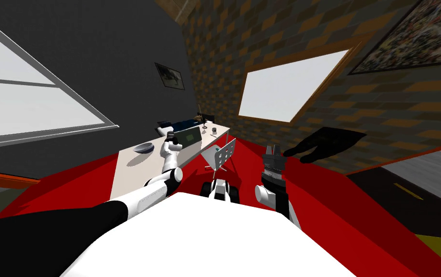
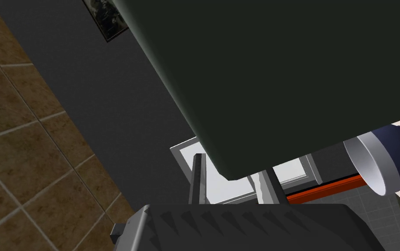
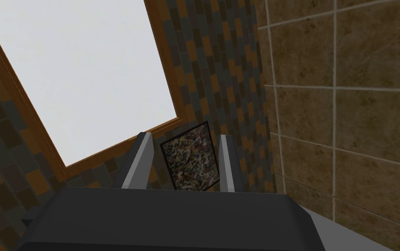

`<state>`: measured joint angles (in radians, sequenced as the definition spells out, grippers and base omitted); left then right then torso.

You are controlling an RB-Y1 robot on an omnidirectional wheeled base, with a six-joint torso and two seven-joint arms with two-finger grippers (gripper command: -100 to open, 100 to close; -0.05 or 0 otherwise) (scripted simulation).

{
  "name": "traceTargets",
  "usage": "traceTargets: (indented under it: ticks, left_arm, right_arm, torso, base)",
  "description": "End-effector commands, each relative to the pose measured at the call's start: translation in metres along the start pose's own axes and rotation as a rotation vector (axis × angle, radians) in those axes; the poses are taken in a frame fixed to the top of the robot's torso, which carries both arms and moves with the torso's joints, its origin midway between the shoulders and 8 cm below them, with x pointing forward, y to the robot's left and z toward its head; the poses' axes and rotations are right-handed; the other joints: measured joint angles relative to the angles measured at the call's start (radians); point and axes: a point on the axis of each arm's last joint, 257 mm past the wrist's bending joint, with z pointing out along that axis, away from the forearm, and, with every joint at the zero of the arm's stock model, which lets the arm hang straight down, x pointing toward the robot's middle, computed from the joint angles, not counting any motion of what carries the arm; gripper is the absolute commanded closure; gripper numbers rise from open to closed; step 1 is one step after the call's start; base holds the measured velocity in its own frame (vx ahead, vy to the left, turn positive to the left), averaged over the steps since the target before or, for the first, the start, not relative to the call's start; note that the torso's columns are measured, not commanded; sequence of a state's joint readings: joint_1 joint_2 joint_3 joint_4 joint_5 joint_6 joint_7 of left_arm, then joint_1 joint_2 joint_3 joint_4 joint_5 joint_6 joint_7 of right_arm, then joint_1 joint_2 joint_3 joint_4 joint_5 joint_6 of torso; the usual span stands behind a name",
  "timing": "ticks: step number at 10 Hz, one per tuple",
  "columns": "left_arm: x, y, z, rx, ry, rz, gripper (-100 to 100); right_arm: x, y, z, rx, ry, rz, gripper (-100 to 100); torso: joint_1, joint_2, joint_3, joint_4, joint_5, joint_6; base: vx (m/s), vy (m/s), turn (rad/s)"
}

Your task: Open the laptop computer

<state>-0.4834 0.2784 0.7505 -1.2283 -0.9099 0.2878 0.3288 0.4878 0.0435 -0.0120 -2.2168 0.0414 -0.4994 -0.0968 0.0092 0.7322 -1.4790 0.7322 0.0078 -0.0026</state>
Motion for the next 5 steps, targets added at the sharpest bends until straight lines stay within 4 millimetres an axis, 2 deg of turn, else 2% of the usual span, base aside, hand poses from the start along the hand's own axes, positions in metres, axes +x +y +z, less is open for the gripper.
traceTargets:
  ticks: [1, 2, 3, 4, 5]
  left_arm:
    - [0.012, 0.008, 0.002, -0.064, 0.011, -0.016, 100]
    - [0.023, 0.000, 0.005, -0.078, 0.028, -0.031, 100]
    - [0.021, 0.007, 0.005, -0.106, 0.019, -0.030, 100]
    - [0.033, -0.001, 0.007, -0.121, 0.037, -0.043, 100]
    - [0.032, 0.005, 0.006, -0.144, 0.031, -0.042, 100]
  right_arm:
    - [0.000, 0.000, 0.000, 0.000, 0.000, 0.000, 0]
    - [0.000, 0.000, 0.000, 0.000, 0.000, 0.000, 0]
    - [0.000, 0.000, 0.000, 0.000, 0.000, 0.000, 0]
    - [0.000, 0.000, 0.000, 0.000, 0.000, 0.000, 0]
    - [0.000, 0.000, 0.000, 0.000, 0.000, 0.000, 0]
  torso:
    - [-0.001, -0.001, -0.001, 0.000, 0.000, 0.003]
    - [-0.002, -0.001, 0.000, -0.001, 0.000, 0.002]
    - [-0.002, -0.001, -0.001, -0.001, 0.000, 0.004]
    - [-0.002, -0.001, -0.001, -0.002, 0.001, 0.002]
    - [0.000, -0.002, -0.001, -0.002, 0.001, 0.004]
  base:
    - [-0.037, 0.111, -0.060]
    - [-0.039, 0.129, -0.059]
    - [-0.032, 0.109, -0.067]
    - [-0.039, 0.126, -0.060]
    - [-0.036, 0.103, -0.065]
